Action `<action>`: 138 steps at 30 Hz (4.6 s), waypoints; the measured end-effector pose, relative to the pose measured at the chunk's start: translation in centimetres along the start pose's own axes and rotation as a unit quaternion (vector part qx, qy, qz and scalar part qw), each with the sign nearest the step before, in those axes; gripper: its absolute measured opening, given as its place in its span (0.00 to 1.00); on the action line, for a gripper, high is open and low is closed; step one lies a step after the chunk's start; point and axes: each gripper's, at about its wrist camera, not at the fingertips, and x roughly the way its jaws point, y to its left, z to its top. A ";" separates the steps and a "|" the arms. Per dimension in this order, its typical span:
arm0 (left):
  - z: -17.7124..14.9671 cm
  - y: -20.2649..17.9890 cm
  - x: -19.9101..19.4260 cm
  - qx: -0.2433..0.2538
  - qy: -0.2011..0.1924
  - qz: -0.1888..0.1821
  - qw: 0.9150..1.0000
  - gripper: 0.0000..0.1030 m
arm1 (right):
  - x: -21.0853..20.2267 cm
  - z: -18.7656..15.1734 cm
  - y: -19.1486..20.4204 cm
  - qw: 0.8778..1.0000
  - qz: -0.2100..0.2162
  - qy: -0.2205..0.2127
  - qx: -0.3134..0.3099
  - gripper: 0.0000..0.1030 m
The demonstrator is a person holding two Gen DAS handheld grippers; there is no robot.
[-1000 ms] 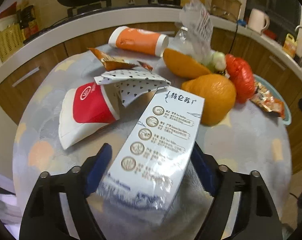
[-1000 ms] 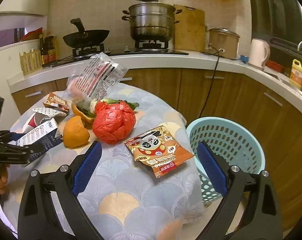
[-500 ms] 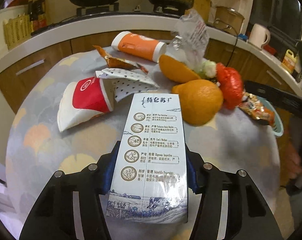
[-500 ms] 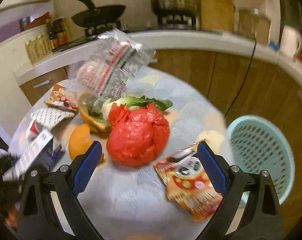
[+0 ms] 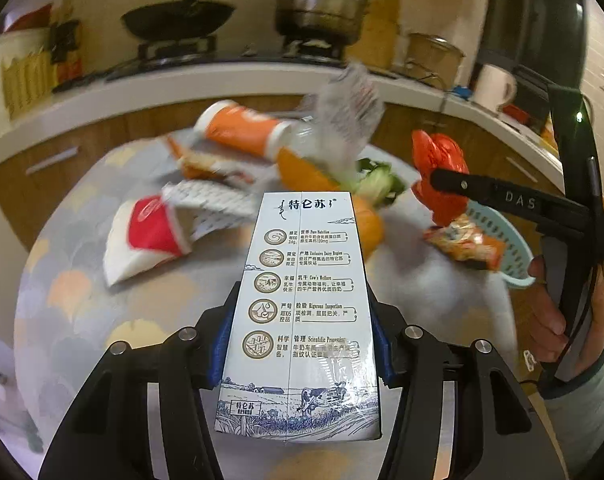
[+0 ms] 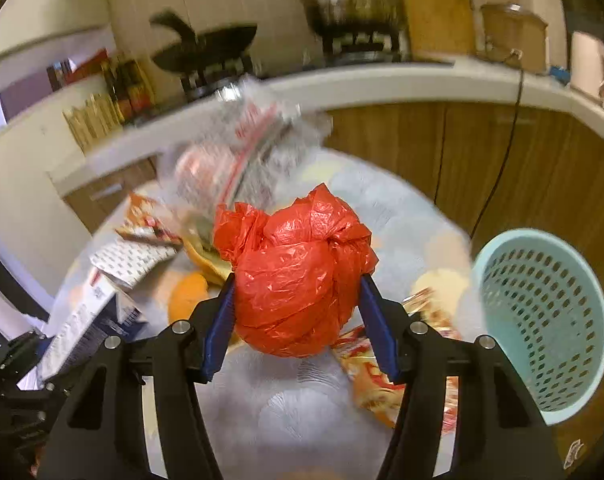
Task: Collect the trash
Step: 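Carry the carton and red bag over the blue basket and release both, then grasp the orange peel with the left tool while the right tool grasps the bok choy, then carry the peel and bok choy over the basket and release both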
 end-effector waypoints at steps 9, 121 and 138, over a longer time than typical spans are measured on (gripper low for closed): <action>5.5 -9.6 1.8 0.075 -0.017 -0.067 0.995 0.51 | -6.7 0.7 -8.8 0.995 -0.070 -0.052 0.056 0.54; 1.0 4.1 7.4 -0.119 -0.009 -0.062 0.991 0.28 | 6.8 -2.1 3.5 0.989 -0.096 0.100 0.044 0.28; 3.0 -0.8 3.7 -0.072 -0.044 -0.084 0.993 0.28 | -3.6 -1.0 1.1 0.999 0.001 -0.015 0.030 0.26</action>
